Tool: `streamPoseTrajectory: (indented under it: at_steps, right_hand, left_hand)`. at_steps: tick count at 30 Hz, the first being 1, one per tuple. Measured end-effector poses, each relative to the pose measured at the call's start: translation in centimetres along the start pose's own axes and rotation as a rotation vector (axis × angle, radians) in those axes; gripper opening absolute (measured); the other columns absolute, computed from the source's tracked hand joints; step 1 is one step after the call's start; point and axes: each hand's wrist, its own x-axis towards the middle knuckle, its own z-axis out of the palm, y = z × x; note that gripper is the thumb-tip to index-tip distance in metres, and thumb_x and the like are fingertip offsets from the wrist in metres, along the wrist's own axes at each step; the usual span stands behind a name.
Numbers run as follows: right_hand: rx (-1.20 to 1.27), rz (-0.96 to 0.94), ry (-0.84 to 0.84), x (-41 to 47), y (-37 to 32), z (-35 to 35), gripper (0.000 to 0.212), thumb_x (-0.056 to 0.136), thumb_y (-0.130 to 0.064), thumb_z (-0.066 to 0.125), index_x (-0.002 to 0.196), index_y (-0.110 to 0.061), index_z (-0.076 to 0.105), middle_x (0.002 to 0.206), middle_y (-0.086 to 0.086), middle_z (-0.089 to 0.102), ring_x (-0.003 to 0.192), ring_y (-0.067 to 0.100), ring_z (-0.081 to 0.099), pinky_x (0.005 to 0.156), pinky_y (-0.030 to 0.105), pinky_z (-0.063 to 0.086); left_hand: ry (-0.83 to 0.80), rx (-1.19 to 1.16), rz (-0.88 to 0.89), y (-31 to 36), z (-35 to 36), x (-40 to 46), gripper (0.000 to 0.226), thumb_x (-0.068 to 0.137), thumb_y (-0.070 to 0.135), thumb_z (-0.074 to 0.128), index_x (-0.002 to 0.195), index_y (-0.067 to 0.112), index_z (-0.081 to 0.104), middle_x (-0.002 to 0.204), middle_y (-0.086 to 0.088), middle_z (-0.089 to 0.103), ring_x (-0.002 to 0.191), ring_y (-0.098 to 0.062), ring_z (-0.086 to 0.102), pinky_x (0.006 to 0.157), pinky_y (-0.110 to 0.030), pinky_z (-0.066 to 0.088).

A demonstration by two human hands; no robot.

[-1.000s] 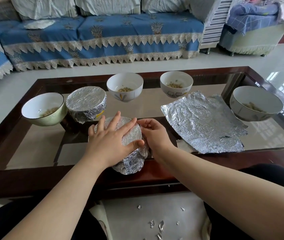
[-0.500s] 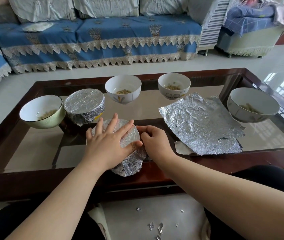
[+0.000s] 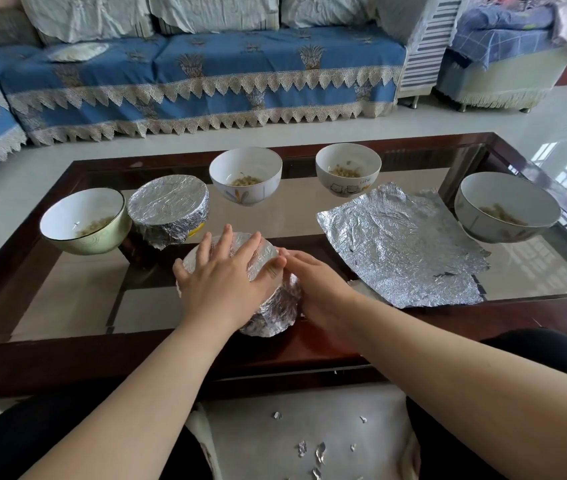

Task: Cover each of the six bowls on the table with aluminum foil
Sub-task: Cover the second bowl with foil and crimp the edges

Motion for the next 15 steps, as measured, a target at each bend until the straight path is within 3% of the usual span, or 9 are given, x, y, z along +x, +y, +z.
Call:
streamPoseTrajectory:
  at_steps: [3, 6, 8, 11, 15]
  right_hand:
    - [0.051, 0.072, -0.092, 0.4, -1.3, -0.8, 0.034, 0.096, -0.021, 0.056, 0.125, -0.004, 0.061, 0.119, 0.017, 0.065, 0.108, 0.028, 0.062, 0.094, 0.039, 0.049]
    - [0.043, 0.097, -0.148, 0.7, -1.7, -1.3, 0.033, 0.097, -0.017, 0.053, 0.127, -0.005, 0.061, 0.123, 0.018, 0.063, 0.112, 0.03, 0.061, 0.098, 0.042, 0.047]
    - [0.054, 0.095, -0.146, 0.7, -1.6, -1.3, 0.027, 0.097, -0.016, 0.052, 0.119, -0.004, 0.064, 0.116, 0.017, 0.064, 0.104, 0.027, 0.063, 0.094, 0.038, 0.049]
    - [0.098, 0.083, -0.093, 0.6, -1.5, -1.1, 0.018, 0.097, -0.013, 0.054, 0.101, -0.004, 0.068, 0.095, 0.01, 0.067, 0.08, 0.017, 0.067, 0.071, 0.025, 0.056]
    - [0.165, 0.076, -0.036, 0.7, -1.1, -0.8, 0.019, 0.096, -0.013, 0.056, 0.085, -0.004, 0.068, 0.082, 0.01, 0.068, 0.07, 0.018, 0.068, 0.061, 0.026, 0.056]
  left_hand:
    - [0.006, -0.007, -0.033, 0.8, 0.2, 0.3, 0.088, 0.073, 0.085, -0.007, 0.152, 0.053, 0.015, 0.167, 0.006, 0.004, 0.153, -0.022, -0.004, 0.113, -0.066, 0.009]
    - [-0.01, 0.007, -0.043, 0.9, 0.3, 0.6, 0.085, 0.075, 0.083, -0.007, 0.152, 0.052, 0.013, 0.167, 0.006, 0.003, 0.153, -0.024, -0.004, 0.113, -0.067, 0.009]
    - [-0.014, 0.016, -0.041, 0.8, 0.3, 0.5, 0.084, 0.076, 0.082, -0.006, 0.153, 0.052, 0.012, 0.167, 0.005, 0.002, 0.153, -0.024, -0.005, 0.113, -0.067, 0.008]
    - [-0.017, 0.015, -0.037, 0.8, 0.3, 0.5, 0.084, 0.077, 0.082, -0.007, 0.153, 0.051, 0.011, 0.167, 0.005, 0.001, 0.153, -0.024, -0.006, 0.113, -0.067, 0.007]
    - [-0.01, 0.019, -0.036, 0.8, 0.3, 0.4, 0.089, 0.073, 0.083, -0.01, 0.153, 0.051, 0.011, 0.167, 0.005, 0.001, 0.153, -0.025, -0.005, 0.112, -0.067, 0.008]
